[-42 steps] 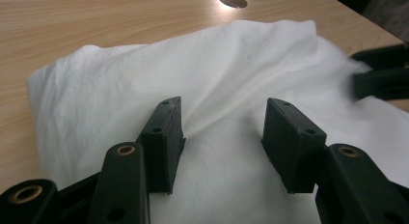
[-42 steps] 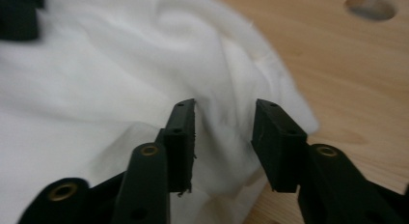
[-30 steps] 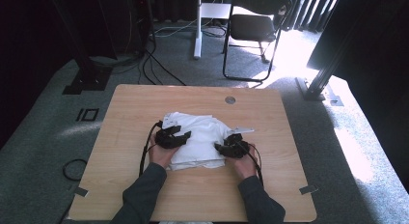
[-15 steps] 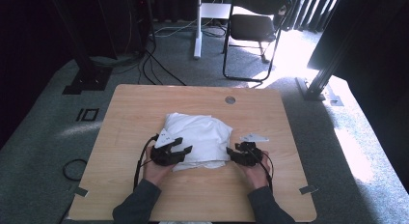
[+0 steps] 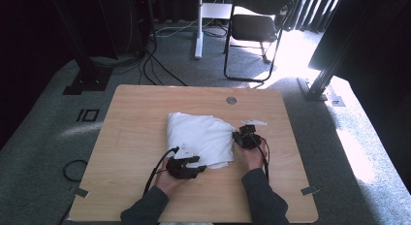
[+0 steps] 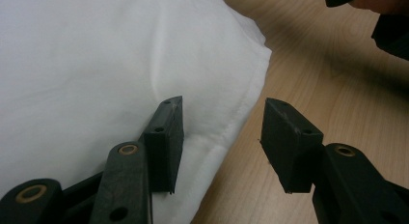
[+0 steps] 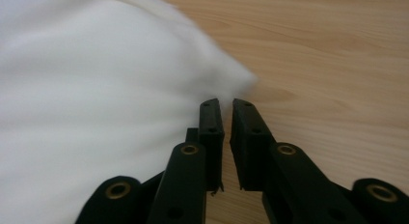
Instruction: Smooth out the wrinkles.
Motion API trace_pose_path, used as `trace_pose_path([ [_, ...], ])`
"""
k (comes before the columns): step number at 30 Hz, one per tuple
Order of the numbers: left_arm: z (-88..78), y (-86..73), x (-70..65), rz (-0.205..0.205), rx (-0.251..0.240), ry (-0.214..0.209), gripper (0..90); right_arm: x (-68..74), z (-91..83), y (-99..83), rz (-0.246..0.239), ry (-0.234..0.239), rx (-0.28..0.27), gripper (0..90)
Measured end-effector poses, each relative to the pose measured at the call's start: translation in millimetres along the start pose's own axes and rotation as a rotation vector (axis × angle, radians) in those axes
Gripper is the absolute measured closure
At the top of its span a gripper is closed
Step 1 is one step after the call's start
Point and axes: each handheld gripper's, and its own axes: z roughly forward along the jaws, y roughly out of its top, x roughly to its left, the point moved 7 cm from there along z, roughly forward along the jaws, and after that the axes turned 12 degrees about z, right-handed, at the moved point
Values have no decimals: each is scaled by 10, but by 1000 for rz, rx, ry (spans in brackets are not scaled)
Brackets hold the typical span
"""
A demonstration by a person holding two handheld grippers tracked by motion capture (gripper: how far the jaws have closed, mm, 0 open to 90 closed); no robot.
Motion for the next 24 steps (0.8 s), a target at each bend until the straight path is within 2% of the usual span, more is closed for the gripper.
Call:
trace_pose_path([
  [1, -1, -6, 5, 2, 0, 0, 504, -66, 16, -22, 19, -15, 10, 733],
  [2, 2, -5, 15, -4, -5, -8, 502, -122, 28, -54, 48, -11, 26, 715],
  [4, 29, 7, 56, -2, 0, -12, 503, -160, -20, -80, 70, 15, -1, 641],
  [5, 55, 20, 82, 0, 1, -13, 504, -132, -63, -83, 61, 50, -20, 612],
  [6, 88, 38, 119, 14, 10, -11, 505, -98, -111, -82, 46, 64, -35, 596],
  [10, 187, 110, 269, 31, 23, 16, 493, 59, -243, -47, -25, 112, -89, 529],
  [12, 209, 118, 319, 32, 26, 23, 494, 95, -268, -34, -41, 110, -105, 525],
  [13, 231, 128, 380, 32, 26, 34, 493, 204, -294, -9, -62, 152, -124, 503],
  [14, 242, 137, 419, 30, 23, 42, 493, 204, -294, -9, -62, 152, -124, 503],
  [15, 246, 147, 450, 28, 19, 48, 470, 304, -236, -36, -96, 172, -98, 485],
  [16, 242, 154, 470, 29, 16, 49, 470, 304, -236, -36, -96, 172, -98, 485],
  [17, 210, 164, 485, 26, 6, 61, 466, 358, -120, -97, -129, 152, -56, 485],
  [18, 210, 164, 485, 26, 6, 61, 464, 358, -120, -97, -129, 152, -56, 485],
  [19, 125, 164, 468, 24, -15, 73, 464, 367, -71, -123, -135, 148, -42, 485],
  [20, 68, 154, 456, 25, -23, 83, 452, 364, 62, -226, -135, 135, 21, 558],
  [21, 0, 139, 450, 25, -38, 88, 447, 349, 105, -276, -127, 117, 50, 575],
  [24, -244, 51, 465, 15, -73, 135, 440, 310, 101, -393, -115, 112, 84, 591],
])
